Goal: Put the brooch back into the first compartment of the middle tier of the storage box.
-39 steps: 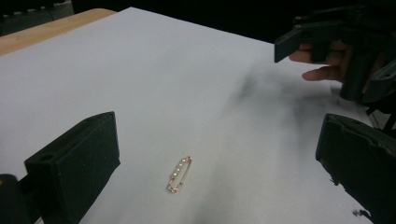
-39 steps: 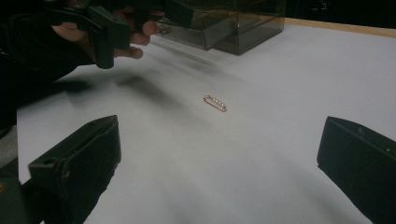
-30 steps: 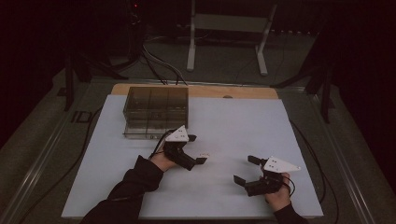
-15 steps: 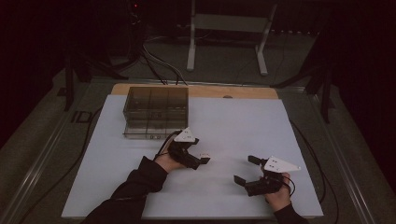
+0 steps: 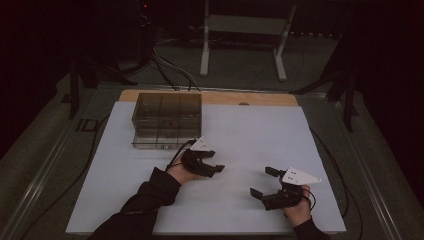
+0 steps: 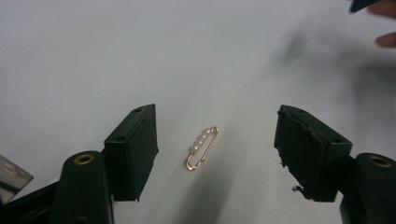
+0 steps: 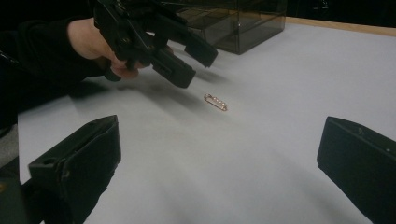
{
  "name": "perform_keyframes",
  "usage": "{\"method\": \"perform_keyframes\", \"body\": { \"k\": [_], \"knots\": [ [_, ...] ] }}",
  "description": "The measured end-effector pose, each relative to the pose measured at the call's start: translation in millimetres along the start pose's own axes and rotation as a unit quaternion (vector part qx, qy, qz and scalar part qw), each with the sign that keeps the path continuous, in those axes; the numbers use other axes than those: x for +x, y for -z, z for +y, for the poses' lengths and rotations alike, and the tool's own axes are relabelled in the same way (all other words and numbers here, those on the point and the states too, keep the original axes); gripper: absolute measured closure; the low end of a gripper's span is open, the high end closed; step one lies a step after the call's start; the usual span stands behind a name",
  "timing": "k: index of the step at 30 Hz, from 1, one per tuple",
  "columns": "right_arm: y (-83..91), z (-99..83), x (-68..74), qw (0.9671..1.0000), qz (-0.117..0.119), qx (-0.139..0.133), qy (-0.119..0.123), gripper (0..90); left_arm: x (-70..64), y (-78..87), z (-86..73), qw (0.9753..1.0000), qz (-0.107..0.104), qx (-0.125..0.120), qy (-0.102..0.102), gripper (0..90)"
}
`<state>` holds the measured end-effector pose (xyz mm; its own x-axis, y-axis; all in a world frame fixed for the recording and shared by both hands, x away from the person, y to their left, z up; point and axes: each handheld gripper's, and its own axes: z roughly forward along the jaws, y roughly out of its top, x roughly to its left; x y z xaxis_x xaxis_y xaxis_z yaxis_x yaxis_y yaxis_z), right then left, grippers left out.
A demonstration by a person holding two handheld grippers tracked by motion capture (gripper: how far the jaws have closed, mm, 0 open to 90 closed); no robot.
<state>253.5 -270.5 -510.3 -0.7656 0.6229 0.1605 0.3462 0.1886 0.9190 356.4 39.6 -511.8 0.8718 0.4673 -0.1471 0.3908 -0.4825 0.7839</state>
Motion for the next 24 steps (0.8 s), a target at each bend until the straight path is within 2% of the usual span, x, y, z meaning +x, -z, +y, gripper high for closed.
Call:
{"method": "perform_keyframes", "body": {
  "k": [9,18,24],
  "knots": [
    [-0.2,-0.2,-0.2,1.0000,0.000,0.001,0.000,0.0,0.3,-5.3,-0.4,0.9999,0.002,0.016,-0.005,51.1],
    [0.1,-0.1,-0.1,1.0000,0.000,0.001,0.000,0.0,-1.2,-13.2,-3.2,0.9993,0.004,0.036,-0.012,62.0],
    [0.0,-0.2,-0.2,1.0000,0.001,0.001,0.000,0.0,-1.6,-16.0,-4.6,0.9984,0.010,0.043,-0.036,66.5]
  ]
}}
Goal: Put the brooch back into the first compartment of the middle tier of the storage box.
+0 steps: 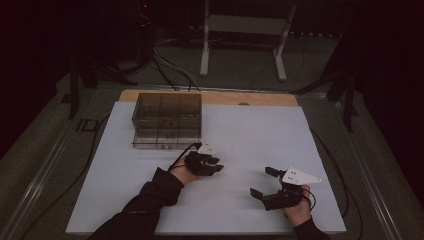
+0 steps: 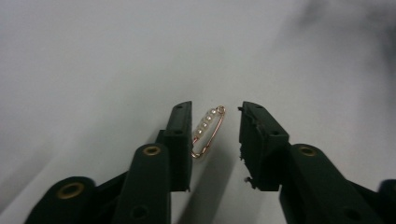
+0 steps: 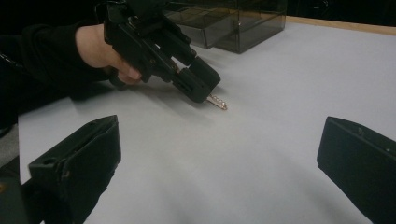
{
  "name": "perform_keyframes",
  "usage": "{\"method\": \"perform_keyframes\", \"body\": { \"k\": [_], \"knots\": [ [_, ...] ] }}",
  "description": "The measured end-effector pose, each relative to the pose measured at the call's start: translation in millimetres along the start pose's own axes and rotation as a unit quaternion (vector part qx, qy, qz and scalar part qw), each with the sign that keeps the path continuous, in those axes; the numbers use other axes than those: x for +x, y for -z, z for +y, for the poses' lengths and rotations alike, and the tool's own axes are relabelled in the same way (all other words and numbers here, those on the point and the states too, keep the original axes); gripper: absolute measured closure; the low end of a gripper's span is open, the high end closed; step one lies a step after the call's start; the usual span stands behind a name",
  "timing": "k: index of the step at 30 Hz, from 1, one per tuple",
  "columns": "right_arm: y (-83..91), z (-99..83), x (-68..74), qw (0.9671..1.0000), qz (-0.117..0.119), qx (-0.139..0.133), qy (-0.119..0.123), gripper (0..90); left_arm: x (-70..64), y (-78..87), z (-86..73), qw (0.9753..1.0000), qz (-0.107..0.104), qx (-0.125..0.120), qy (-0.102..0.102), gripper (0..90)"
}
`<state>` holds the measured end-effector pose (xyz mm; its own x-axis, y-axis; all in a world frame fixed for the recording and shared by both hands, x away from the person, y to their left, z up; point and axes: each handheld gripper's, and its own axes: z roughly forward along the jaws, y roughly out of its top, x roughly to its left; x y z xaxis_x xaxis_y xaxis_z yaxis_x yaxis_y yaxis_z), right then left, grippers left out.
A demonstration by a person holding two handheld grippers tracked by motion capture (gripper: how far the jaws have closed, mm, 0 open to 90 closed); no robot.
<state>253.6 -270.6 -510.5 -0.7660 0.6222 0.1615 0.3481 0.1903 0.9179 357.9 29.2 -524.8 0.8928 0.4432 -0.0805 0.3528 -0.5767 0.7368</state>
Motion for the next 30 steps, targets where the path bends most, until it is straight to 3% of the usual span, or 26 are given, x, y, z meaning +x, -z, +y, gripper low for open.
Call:
{"method": "perform_keyframes", "body": {
  "k": [12,18,30],
  "knots": [
    [-0.2,-0.1,-0.3,1.0000,0.000,0.001,0.000,0.0,-2.0,-8.2,-0.2,0.9998,0.011,0.009,-0.016,76.5],
    [-0.7,-0.3,-0.1,1.0000,0.001,0.002,0.000,0.0,-2.0,-9.1,-0.7,0.9997,0.015,0.010,-0.016,85.8],
    [-1.1,-0.3,0.0,1.0000,0.002,0.003,-0.003,0.0,-3.9,-7.6,0.6,0.9997,0.014,0.011,-0.015,88.0]
  ]
}}
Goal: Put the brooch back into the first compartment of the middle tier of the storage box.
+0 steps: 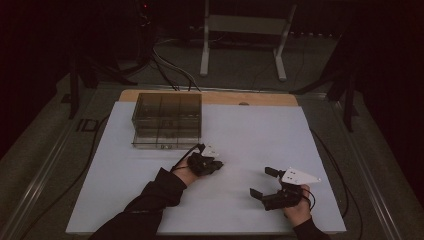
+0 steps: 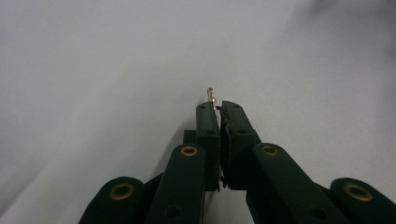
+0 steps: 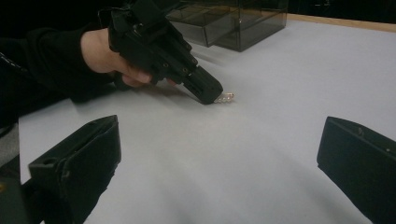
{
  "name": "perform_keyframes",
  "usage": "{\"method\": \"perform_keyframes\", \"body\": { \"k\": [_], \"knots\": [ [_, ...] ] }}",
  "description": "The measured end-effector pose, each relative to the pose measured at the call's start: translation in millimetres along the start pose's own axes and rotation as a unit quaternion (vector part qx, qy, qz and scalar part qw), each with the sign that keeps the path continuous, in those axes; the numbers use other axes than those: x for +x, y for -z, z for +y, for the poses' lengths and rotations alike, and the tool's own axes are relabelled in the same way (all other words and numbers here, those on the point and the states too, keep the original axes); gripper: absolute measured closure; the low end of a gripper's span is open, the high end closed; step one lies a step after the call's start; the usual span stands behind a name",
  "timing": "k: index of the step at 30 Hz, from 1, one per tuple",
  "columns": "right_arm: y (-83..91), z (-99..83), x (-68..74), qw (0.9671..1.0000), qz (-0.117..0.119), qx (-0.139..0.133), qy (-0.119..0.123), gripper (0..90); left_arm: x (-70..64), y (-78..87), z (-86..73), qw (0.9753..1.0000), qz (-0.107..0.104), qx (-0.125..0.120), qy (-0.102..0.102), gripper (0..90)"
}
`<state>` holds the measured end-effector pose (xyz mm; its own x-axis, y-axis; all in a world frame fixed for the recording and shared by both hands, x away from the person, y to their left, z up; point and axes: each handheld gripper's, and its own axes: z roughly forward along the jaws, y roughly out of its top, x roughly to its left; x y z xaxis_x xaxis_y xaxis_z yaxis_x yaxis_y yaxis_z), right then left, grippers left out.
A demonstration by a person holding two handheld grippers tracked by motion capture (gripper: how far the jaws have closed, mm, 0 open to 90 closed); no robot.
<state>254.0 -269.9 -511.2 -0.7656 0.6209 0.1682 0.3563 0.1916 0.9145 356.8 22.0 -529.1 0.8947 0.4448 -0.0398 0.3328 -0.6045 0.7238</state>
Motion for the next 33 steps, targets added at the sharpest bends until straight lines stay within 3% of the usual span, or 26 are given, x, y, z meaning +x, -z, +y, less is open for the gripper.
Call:
{"method": "perform_keyframes", "body": {
  "k": [13,33],
  "knots": [
    [-0.5,0.2,0.4,1.0000,0.001,-0.001,0.001,0.0,-0.7,17.4,9.7,0.9997,-0.004,-0.024,0.003,88.0],
    [-2.3,0.4,0.6,1.0000,0.002,0.001,-0.001,0.0,-1.0,36.2,15.3,0.9994,0.000,-0.035,0.002,88.0]
  ]
}}
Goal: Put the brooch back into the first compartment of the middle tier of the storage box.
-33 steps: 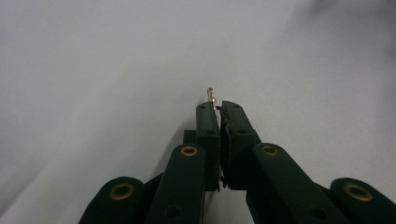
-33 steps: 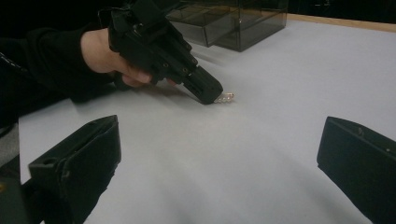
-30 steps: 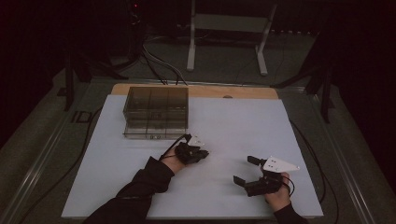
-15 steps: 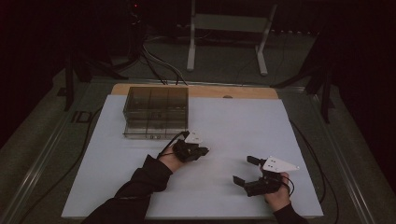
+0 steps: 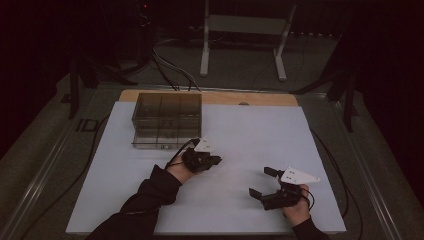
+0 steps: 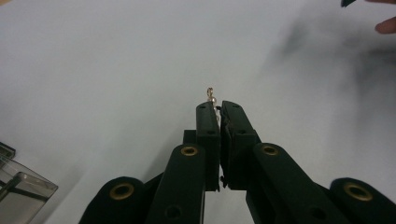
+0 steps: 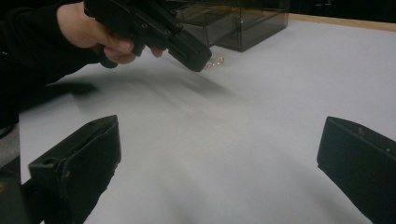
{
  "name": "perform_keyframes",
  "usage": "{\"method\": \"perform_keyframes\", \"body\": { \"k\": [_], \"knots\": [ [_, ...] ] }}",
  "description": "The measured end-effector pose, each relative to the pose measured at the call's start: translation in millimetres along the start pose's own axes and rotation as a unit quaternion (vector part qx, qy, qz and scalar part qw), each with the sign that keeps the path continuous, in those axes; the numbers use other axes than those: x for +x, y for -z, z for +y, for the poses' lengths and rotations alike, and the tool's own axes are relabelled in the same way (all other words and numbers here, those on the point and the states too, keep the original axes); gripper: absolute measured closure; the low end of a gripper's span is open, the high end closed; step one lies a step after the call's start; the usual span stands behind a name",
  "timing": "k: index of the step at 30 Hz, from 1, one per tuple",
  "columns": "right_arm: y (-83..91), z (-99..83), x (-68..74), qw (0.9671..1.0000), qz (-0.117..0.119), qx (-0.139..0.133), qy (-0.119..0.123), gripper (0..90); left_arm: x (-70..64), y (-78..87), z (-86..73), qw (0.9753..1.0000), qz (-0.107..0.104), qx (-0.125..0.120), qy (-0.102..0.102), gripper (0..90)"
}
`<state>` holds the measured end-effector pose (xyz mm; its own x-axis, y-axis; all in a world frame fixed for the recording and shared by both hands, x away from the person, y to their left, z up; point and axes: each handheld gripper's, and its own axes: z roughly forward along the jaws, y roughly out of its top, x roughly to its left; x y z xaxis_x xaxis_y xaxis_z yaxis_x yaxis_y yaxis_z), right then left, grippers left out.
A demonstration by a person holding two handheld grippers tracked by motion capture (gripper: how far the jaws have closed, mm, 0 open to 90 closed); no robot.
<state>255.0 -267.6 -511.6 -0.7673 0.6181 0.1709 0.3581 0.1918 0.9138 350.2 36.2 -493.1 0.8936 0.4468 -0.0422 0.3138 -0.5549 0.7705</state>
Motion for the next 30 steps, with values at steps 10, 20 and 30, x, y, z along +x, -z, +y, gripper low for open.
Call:
{"method": "perform_keyframes", "body": {
  "k": [10,20,30],
  "knots": [
    [-0.6,-0.3,-0.3,1.0000,0.000,0.001,0.002,0.0,1.1,10.0,5.2,0.9999,-0.001,-0.010,0.002,88.0],
    [-0.9,0.0,0.4,1.0000,0.001,0.001,0.001,0.0,4.5,20.2,7.5,0.9999,0.009,-0.013,0.006,88.0],
    [-0.6,0.4,0.8,1.0000,0.000,-0.002,0.002,0.0,9.8,30.4,8.4,0.9996,0.020,-0.016,0.011,88.0]
  ]
}}
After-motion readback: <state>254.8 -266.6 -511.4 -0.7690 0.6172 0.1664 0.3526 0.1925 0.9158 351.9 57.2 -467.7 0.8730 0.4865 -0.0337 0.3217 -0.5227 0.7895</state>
